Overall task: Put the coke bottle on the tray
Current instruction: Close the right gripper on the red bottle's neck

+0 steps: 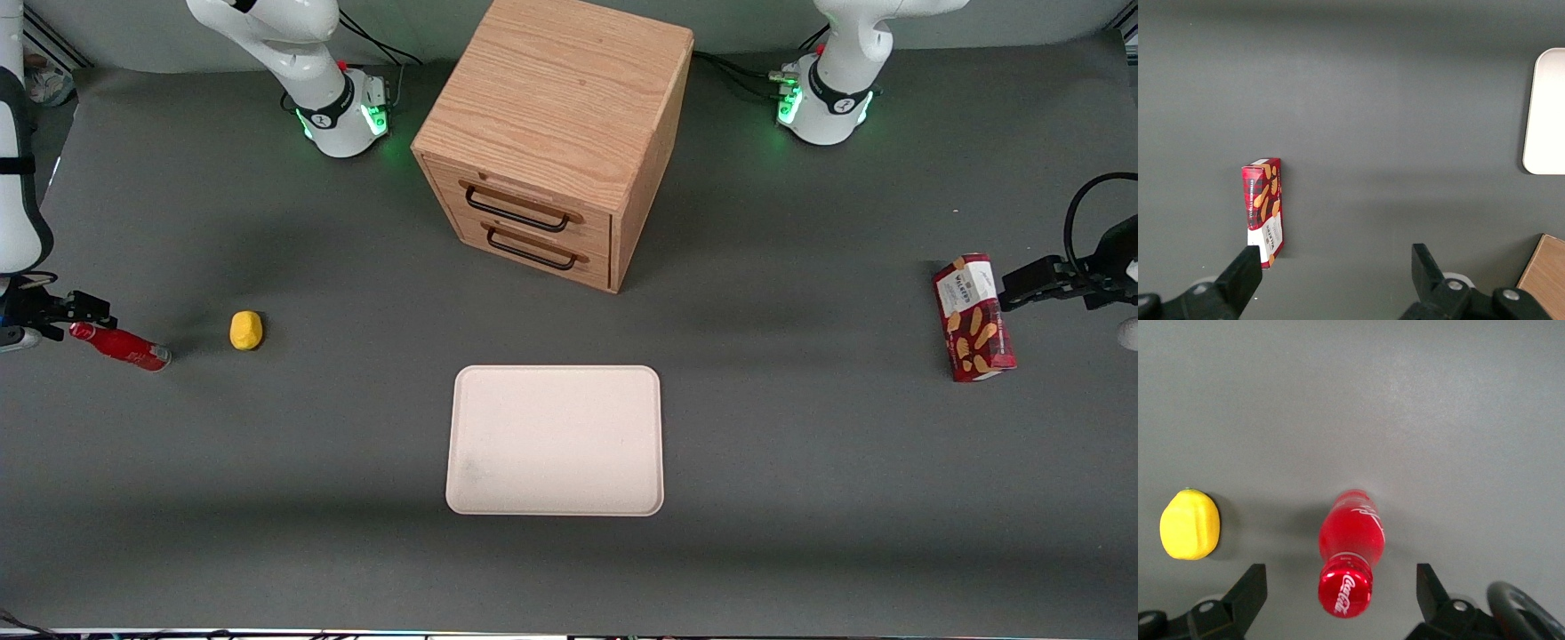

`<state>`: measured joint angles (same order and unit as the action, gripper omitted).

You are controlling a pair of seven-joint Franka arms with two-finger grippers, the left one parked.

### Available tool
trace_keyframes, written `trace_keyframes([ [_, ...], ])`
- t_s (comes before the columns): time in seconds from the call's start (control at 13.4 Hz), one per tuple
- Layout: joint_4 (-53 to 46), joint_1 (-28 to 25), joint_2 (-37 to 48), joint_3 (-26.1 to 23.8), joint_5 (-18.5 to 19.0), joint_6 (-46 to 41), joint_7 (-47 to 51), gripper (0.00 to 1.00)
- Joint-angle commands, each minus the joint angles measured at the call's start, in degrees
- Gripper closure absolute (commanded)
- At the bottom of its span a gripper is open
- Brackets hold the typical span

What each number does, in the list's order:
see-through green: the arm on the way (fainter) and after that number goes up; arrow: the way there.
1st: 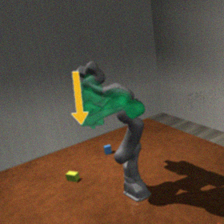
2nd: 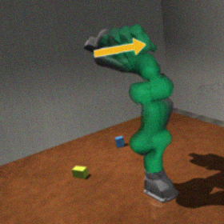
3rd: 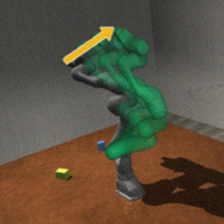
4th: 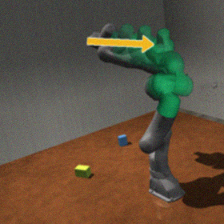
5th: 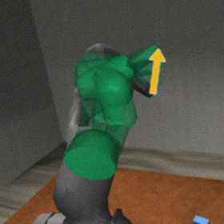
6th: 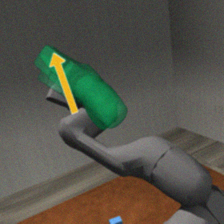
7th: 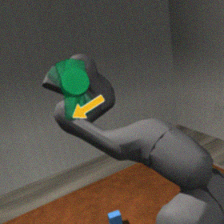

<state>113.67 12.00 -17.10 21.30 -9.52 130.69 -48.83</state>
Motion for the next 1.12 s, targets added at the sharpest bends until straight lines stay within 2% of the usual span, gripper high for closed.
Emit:
trace_keyframes([
  [0.0, -0.99, -0.83, -0.74, 0.76, -2.09, 0.36, -2.23, 0.09],
  [0.07, -0.99, -0.92, -0.74, 0.76, -2.00, 0.36, -2.32, 0.20],
  [0.3, -0.99, -1.01, -0.74, 0.76, -1.65, 0.36, -2.41, 0.42],
  [0.67, -0.99, -1.01, -0.74, 0.67, -1.12, 0.10, -2.50, 0.99],
  [0.97, -2.04, -1.10, -0.04, 0.32, -1.03, -0.34, -2.15, 1.00],
  [1.04, -3.52, -1.36, 0.14, 0.32, -1.03, -2.78, -2.14, 1.00],
])
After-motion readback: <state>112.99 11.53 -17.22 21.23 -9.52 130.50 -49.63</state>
